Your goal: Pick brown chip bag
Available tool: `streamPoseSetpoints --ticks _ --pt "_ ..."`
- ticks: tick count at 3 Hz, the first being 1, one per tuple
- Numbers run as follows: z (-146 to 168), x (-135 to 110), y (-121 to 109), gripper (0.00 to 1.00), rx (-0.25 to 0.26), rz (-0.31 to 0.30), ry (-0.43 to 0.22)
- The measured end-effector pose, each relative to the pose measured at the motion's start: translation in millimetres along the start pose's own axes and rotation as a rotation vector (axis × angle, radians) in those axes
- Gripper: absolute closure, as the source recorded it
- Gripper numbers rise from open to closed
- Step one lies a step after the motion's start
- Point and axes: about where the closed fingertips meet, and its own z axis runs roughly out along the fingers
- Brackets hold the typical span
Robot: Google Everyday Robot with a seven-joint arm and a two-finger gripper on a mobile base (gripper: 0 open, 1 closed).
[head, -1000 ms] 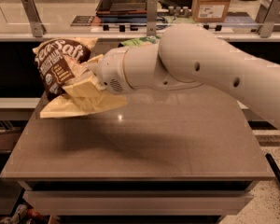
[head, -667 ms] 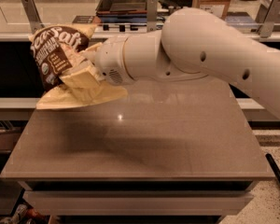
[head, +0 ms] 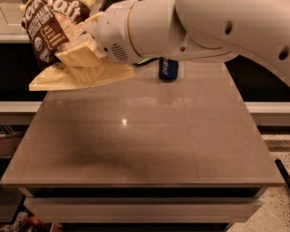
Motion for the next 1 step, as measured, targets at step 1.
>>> streamPoseSetpoints --ticks 1 --pt "0.0 -0.1 0.0 1.00 0.000 0.000 0.000"
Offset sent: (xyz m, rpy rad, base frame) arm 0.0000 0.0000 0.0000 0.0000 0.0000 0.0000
